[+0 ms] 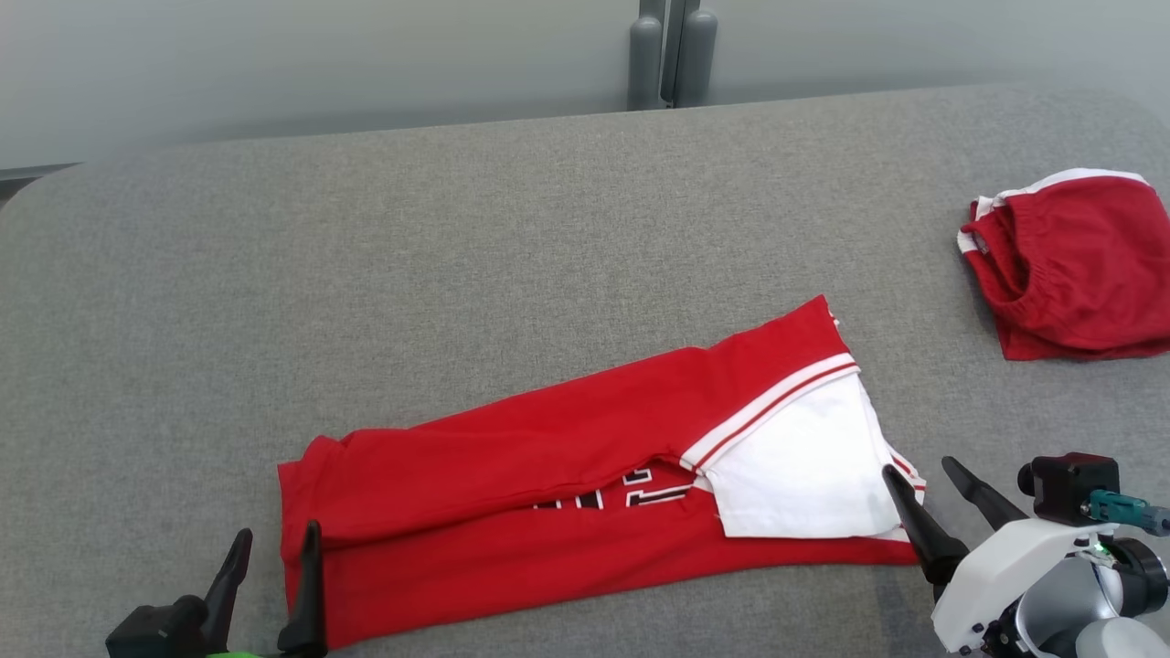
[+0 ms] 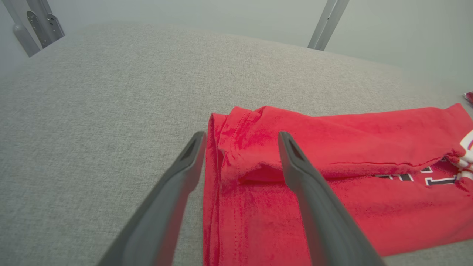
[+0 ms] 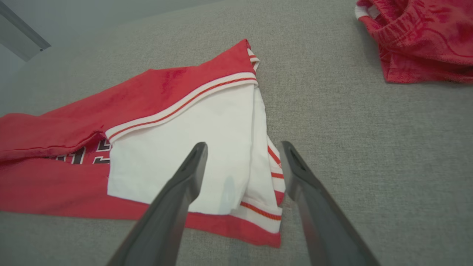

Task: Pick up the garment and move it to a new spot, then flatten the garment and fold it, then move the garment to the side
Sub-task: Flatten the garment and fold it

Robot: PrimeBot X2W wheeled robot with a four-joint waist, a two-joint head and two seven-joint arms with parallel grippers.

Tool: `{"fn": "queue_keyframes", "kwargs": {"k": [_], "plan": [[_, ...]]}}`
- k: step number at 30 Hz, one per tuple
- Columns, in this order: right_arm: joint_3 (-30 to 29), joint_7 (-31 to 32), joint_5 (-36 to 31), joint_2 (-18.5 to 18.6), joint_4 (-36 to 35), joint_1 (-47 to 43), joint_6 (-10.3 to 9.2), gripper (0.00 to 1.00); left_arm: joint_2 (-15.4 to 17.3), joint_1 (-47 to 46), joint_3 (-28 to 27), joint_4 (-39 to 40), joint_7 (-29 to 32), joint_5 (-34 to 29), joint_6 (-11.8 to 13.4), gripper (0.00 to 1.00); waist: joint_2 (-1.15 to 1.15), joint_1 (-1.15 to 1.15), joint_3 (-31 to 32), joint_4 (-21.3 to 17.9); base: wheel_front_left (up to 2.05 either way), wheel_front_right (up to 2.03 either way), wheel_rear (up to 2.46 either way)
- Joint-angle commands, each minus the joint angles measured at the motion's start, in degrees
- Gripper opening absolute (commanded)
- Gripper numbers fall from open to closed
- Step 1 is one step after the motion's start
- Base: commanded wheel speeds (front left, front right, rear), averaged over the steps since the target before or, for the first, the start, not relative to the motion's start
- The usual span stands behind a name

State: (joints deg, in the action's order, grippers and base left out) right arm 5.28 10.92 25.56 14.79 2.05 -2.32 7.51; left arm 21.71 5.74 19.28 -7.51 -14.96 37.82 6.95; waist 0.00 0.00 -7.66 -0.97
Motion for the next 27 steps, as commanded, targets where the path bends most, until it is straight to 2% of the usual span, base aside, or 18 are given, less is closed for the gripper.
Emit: {"fn": "queue_keyframes", "kwargs": {"k": [1,8,13,21,27], "plan": [[-0.5,-0.1,-0.4,-0.3,-0.4,-0.2,-0.05,1.0,0.2,0.3,-0.1,0.9,-0.3,-0.8,0.5,1.0,0.0,0.0,0.9,0.1,0.0,0.0,0.0],[-2.9,1.8,-2.5,-1.1,-0.5,1.8,-0.05,1.0,-0.1,-1.6,-1.0,4.8,-0.3,-1.5,2.3,1.0,0.0,0.0,2.7,0.8,0.0,0.0,0.0],[-3.9,5.1,-4.1,-1.8,1.3,4.2,-0.05,1.0,-0.5,-1.7,-1.3,5.7,-0.3,-1.7,2.6,1.0,0.0,0.0,3.5,1.8,0.0,0.0,0.0],[-5.1,11.7,-5.7,-2.5,9.6,10.3,-0.05,1.0,-1.1,-1.3,-2.1,6.0,-0.3,-2.3,3.1,1.0,0.0,0.0,3.4,4.9,0.0,0.0,0.0],[-5.9,13.6,-5.7,-3.0,16.1,14.0,-0.05,1.0,-1.4,-1.1,-2.8,6.0,-0.3,-2.9,2.9,1.0,0.0,0.0,3.2,7.4,0.0,0.0,0.0]]}}
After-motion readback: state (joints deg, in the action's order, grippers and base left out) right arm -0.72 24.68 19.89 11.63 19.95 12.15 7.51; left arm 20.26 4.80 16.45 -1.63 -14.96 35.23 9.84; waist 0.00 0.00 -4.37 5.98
